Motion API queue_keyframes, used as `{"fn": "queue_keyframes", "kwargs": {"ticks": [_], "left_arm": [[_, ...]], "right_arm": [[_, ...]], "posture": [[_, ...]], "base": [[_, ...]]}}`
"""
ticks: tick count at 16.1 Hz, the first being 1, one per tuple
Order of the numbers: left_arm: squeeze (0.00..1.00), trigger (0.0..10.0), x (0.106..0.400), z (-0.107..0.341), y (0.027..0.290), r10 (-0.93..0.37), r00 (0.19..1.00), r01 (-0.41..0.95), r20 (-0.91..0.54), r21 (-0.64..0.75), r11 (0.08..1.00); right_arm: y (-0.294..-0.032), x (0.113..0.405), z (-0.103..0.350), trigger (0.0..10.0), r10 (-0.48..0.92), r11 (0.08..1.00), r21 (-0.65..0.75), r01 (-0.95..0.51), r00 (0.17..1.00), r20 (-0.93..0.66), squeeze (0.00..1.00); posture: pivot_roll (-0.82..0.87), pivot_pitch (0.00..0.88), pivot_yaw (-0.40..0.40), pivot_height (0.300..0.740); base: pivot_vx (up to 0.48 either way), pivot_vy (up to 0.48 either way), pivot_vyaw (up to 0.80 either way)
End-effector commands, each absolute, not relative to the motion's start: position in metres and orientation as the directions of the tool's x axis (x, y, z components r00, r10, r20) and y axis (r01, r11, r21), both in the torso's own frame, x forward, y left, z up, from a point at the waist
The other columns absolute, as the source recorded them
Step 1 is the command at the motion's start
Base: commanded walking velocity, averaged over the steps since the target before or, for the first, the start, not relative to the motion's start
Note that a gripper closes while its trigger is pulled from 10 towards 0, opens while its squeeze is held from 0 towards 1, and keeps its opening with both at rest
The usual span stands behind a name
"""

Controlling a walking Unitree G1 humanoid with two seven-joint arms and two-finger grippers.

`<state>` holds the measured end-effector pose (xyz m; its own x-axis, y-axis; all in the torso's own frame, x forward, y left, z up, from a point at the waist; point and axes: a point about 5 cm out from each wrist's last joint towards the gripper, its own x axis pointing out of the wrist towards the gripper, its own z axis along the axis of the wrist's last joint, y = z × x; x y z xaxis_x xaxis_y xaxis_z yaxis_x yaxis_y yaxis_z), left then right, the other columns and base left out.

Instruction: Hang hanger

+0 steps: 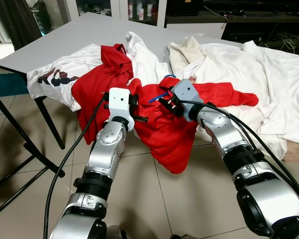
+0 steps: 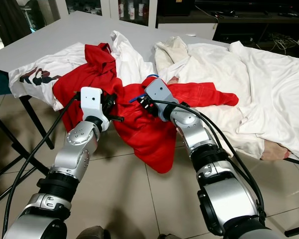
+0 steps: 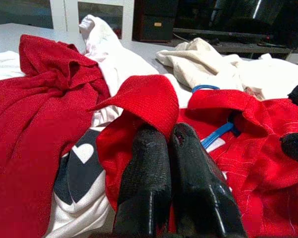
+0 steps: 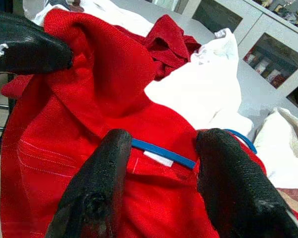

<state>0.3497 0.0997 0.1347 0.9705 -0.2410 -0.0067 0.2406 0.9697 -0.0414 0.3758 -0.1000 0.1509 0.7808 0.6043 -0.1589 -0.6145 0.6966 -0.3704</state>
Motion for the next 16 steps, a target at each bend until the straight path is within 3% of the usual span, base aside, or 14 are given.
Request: {"fn": "queue_keyframes", "kwargs": {"ticks": [1,14,16], "left_arm": [[0.0,10.0,0.35,0.1367,0.0985,-0.248,0.969,0.247,-0.006,-0.046,0.968],[0.0,10.0,0.3501,0.1361,0.0972,-0.245,0.97,0.244,-0.008,-0.048,0.969],[0.0,10.0,0.3502,0.1361,0.0972,-0.243,0.97,0.242,-0.007,-0.051,0.969]], "right_arm": [[-0.1026,0.3773,0.1549,10.0,0.605,0.703,-0.367,-0.61,0.783,-0.143,0.0],[-0.1034,0.3781,0.1574,10.0,0.616,0.693,-0.373,-0.618,0.775,-0.139,0.0],[-0.1036,0.3784,0.1585,10.0,0.618,0.692,-0.374,-0.618,0.774,-0.138,0.0]], "posture": [[0.1,0.001,-0.02,0.74],[0.09,0.0,-0.026,0.74],[0.09,0.001,-0.027,0.74]], "base": [[0.274,0.0,0.0],[0.323,0.0,0.0],[0.313,0.279,0.0]]}}
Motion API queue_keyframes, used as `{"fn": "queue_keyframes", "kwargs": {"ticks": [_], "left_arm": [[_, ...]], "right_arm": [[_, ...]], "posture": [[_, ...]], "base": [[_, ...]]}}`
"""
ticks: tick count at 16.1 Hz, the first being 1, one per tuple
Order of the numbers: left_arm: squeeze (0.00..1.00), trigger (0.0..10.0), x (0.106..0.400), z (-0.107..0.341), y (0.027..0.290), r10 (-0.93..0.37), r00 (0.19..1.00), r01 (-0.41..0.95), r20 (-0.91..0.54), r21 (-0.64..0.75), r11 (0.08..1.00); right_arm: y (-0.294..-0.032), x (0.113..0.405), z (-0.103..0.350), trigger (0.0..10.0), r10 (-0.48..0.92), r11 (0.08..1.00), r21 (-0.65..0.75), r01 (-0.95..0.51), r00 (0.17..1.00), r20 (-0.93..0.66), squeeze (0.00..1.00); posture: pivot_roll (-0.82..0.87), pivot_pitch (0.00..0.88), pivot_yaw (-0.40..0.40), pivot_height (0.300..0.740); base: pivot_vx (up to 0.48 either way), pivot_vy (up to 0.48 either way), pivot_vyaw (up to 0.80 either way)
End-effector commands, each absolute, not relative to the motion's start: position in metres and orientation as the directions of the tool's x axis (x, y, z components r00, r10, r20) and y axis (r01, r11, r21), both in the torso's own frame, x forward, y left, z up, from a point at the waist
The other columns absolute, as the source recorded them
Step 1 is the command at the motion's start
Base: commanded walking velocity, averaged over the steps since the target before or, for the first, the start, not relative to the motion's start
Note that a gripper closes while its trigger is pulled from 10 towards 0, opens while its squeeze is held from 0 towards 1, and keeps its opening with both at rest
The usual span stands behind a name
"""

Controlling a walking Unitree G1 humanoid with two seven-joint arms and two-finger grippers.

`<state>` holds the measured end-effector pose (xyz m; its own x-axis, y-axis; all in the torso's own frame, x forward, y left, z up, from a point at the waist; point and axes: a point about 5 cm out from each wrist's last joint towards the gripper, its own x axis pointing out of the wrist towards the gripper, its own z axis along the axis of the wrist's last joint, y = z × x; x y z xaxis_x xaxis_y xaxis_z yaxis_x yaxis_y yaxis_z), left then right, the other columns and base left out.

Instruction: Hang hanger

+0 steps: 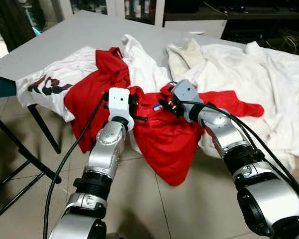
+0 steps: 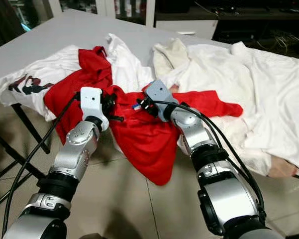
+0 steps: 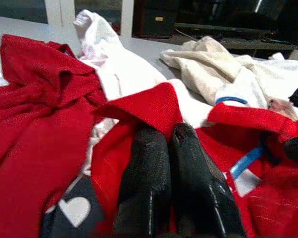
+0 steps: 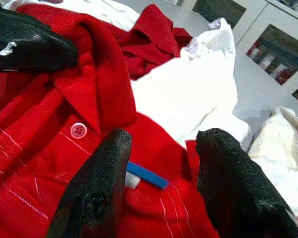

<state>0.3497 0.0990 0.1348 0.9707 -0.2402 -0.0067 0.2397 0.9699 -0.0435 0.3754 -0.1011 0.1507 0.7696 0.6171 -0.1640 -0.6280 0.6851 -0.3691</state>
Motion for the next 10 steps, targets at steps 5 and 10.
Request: {"fn": "queue_keyframes", "kwargs": {"ticks": [5,10], "left_arm": [[0.0,10.0,0.3503,0.1361,0.0965,-0.243,0.97,0.243,-0.007,-0.05,0.969],[0.0,10.0,0.3506,0.1362,0.0966,-0.246,0.969,0.245,-0.006,-0.045,0.968]], "right_arm": [[-0.1047,0.3787,0.1591,10.0,0.617,0.691,-0.375,-0.618,0.774,-0.138,0.0],[-0.1048,0.3785,0.1589,10.0,0.617,0.693,-0.373,-0.617,0.775,-0.137,0.0]], "posture": [[0.09,0.0,-0.028,0.74],[0.09,0.0,-0.024,0.74]], "base": [[0.307,0.299,0.0],[0.31,0.288,0.0]]}}
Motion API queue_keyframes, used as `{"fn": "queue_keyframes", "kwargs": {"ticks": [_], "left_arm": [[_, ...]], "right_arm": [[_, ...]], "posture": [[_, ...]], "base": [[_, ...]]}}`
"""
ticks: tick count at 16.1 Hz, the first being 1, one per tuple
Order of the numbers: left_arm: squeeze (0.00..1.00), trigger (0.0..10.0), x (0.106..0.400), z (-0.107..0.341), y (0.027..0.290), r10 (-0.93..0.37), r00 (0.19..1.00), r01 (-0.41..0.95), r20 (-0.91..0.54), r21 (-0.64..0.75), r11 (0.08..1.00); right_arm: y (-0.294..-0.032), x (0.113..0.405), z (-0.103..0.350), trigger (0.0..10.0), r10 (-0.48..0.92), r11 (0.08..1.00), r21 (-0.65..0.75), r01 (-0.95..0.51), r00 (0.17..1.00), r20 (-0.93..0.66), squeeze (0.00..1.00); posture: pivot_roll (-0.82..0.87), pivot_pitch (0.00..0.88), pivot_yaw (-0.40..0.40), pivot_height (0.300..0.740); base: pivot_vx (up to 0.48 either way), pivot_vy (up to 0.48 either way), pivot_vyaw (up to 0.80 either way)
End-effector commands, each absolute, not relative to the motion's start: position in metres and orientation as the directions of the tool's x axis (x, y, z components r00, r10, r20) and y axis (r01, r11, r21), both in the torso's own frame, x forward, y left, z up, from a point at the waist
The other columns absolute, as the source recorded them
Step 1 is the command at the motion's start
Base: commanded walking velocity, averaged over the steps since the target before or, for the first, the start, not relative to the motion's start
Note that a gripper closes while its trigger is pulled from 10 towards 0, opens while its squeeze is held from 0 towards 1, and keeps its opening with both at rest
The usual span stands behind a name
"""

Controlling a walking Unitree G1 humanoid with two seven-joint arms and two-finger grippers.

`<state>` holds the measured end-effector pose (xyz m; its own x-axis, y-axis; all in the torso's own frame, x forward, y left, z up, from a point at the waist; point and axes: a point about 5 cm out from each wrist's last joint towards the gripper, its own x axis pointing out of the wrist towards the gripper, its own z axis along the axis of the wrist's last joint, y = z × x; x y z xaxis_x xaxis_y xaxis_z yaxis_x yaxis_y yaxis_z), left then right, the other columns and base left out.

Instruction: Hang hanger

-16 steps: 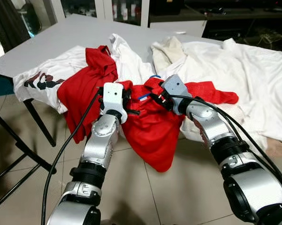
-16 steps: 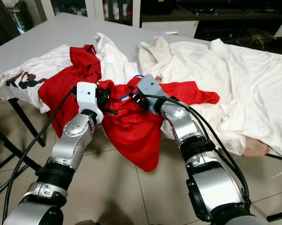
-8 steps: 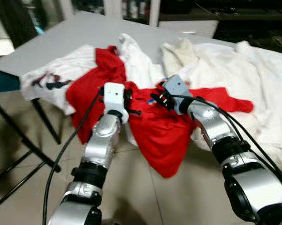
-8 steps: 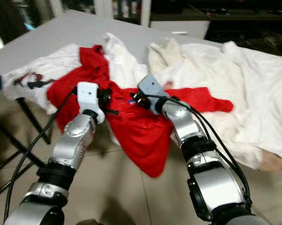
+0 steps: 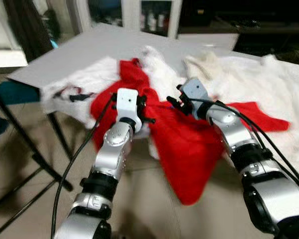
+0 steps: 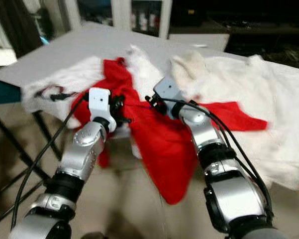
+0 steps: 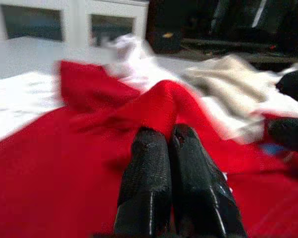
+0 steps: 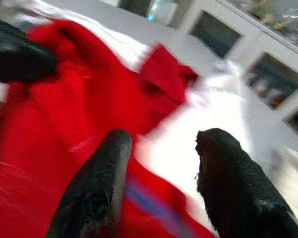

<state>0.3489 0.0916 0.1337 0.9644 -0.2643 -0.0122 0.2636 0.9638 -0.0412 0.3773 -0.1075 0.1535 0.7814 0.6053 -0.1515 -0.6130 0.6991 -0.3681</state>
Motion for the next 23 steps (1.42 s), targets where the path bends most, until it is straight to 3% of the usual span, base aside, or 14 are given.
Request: {"fn": "queue_keyframes", "kwargs": {"ticks": [1,9,23], "left_arm": [[0.0,10.0,0.3507,0.1364,0.0962,-0.248,0.969,0.248,-0.006,-0.042,0.968],[0.0,10.0,0.3504,0.1359,0.0911,-0.278,0.961,0.278,-0.011,0.009,0.96],[0.0,10.0,0.3494,0.1344,0.0913,-0.272,0.962,0.273,-0.017,0.006,0.962]], "right_arm": [[-0.1047,0.3784,0.1588,10.0,0.616,0.694,-0.373,-0.616,0.776,-0.136,0.0],[-0.1063,0.3786,0.1584,10.0,0.61,0.699,-0.374,-0.61,0.781,-0.133,0.0],[-0.1071,0.3776,0.157,10.0,0.611,0.701,-0.367,-0.612,0.78,-0.133,0.0]], "posture": [[0.09,0.0,-0.023,0.74],[0.08,0.0,-0.019,0.74],[0.09,0.0,-0.022,0.74]], "base": [[0.33,0.0,0.0],[0.033,0.0,0.0],[0.0,-0.286,0.0]]}}
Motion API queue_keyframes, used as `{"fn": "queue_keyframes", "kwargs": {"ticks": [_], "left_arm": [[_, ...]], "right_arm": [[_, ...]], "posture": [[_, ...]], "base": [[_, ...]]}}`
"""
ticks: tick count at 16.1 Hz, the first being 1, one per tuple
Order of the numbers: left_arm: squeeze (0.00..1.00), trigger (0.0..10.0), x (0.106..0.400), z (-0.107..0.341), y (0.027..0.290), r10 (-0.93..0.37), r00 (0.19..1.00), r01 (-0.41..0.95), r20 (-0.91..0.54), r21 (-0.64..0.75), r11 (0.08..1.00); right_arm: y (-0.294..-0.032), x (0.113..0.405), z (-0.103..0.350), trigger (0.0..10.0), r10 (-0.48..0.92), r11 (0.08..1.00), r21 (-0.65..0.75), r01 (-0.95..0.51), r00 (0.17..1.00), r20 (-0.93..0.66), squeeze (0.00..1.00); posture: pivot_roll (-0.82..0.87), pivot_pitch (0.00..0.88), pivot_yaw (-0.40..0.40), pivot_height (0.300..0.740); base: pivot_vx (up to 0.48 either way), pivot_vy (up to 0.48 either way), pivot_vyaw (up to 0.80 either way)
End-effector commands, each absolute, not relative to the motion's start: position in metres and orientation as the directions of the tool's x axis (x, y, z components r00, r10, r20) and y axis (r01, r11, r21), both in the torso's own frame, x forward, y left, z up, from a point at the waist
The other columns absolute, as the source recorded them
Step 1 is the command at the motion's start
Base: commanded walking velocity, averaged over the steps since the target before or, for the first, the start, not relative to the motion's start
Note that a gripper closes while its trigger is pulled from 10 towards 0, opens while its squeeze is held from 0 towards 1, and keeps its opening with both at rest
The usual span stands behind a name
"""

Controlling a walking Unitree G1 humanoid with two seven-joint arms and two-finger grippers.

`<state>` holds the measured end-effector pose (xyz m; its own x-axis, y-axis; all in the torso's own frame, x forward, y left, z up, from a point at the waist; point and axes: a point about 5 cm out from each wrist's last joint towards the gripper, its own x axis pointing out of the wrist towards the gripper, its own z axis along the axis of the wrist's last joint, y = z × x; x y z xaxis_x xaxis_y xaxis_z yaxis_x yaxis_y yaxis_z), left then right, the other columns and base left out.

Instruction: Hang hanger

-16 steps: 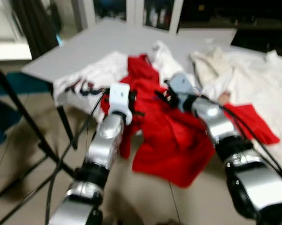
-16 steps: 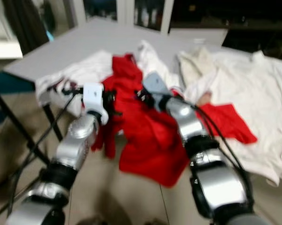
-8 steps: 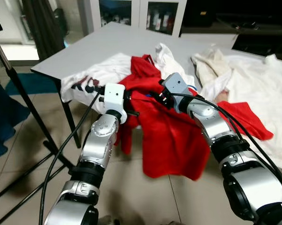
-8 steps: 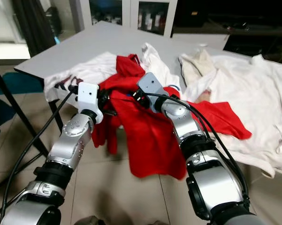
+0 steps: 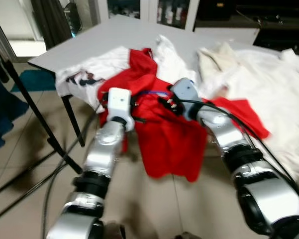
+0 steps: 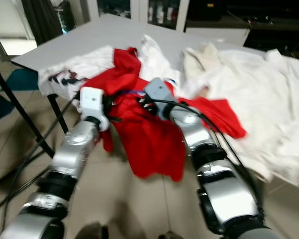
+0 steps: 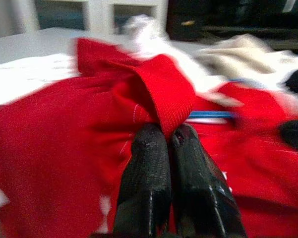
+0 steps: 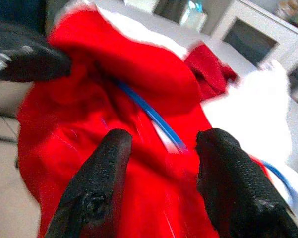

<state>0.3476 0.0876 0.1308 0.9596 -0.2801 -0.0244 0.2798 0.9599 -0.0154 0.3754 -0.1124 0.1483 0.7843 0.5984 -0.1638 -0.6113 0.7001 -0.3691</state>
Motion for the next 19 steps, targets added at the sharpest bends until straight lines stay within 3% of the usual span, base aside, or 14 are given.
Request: {"fn": "queue_keyframes", "kwargs": {"ticks": [1,19], "left_arm": [[0.0,10.0,0.3496,0.1343,0.0916,-0.271,0.962,0.271,-0.018,0.004,0.962],[0.0,10.0,0.3512,0.1333,0.0961,-0.249,0.968,0.249,-0.029,-0.021,0.968]], "right_arm": [[-0.107,0.3776,0.1569,10.0,0.611,0.701,-0.367,-0.612,0.78,-0.134,0.0],[-0.1046,0.3776,0.156,10.0,0.61,0.695,-0.381,-0.61,0.78,-0.138,0.0]], "posture": [[0.09,0.0,-0.022,0.74],[0.09,0.0,-0.02,0.74]], "base": [[0.0,0.0,0.0],[0.0,0.0,0.0]]}}
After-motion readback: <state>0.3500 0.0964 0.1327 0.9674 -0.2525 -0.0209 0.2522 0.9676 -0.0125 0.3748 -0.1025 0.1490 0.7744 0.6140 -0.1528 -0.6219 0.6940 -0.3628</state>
